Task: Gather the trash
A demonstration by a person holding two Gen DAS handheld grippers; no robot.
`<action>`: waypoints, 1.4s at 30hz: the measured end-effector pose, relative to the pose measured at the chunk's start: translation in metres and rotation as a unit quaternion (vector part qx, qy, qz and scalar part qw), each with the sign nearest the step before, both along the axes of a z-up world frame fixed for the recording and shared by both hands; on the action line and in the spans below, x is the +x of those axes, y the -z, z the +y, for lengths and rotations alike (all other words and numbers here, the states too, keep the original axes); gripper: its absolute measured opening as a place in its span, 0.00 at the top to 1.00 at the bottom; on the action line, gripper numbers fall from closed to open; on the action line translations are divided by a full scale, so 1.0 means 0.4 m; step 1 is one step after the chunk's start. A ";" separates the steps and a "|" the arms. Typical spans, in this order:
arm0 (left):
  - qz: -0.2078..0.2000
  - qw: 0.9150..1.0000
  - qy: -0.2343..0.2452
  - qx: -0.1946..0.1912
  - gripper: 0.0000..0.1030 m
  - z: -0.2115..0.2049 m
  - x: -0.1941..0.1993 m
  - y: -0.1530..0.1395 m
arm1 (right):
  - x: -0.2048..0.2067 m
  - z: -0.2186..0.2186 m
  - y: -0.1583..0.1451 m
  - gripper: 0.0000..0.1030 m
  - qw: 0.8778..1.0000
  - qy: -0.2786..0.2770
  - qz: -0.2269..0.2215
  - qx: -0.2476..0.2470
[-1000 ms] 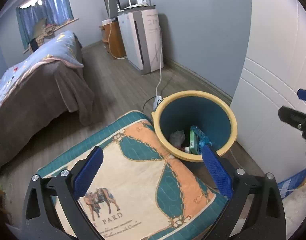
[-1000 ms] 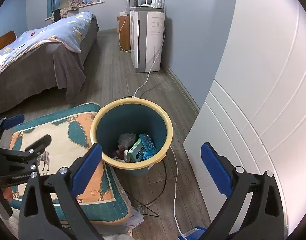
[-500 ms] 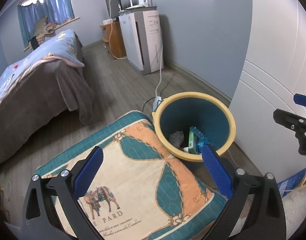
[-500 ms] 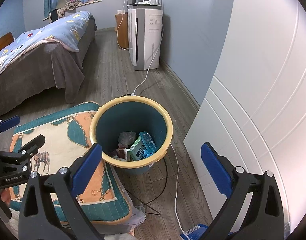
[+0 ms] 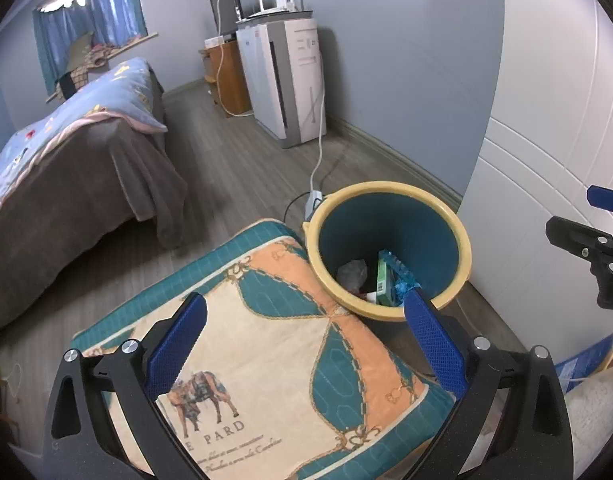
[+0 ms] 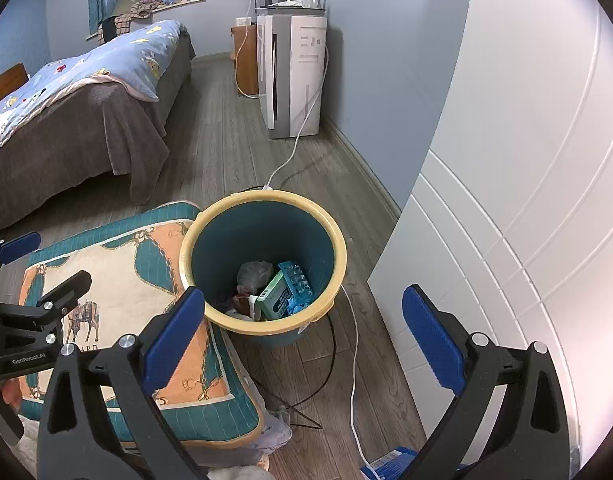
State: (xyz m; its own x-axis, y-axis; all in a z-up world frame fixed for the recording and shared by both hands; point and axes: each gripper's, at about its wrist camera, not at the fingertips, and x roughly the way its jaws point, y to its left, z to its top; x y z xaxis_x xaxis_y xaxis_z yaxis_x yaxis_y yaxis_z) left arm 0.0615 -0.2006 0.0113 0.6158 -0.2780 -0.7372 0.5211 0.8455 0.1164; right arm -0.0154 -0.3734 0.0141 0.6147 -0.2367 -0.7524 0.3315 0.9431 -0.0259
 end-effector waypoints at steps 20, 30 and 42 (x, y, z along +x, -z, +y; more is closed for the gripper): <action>0.006 1.000 0.012 0.012 0.05 -0.006 -0.007 0.026 | 0.006 -0.004 0.002 0.05 1.000 -0.002 0.004 0.005; 0.005 1.000 0.013 0.016 0.05 -0.009 -0.006 0.032 | 0.005 -0.003 0.003 0.05 1.000 -0.001 0.003 0.011; 0.002 1.000 0.015 0.017 0.05 -0.007 -0.004 0.038 | 0.002 -0.004 0.006 0.05 1.000 0.003 0.002 0.014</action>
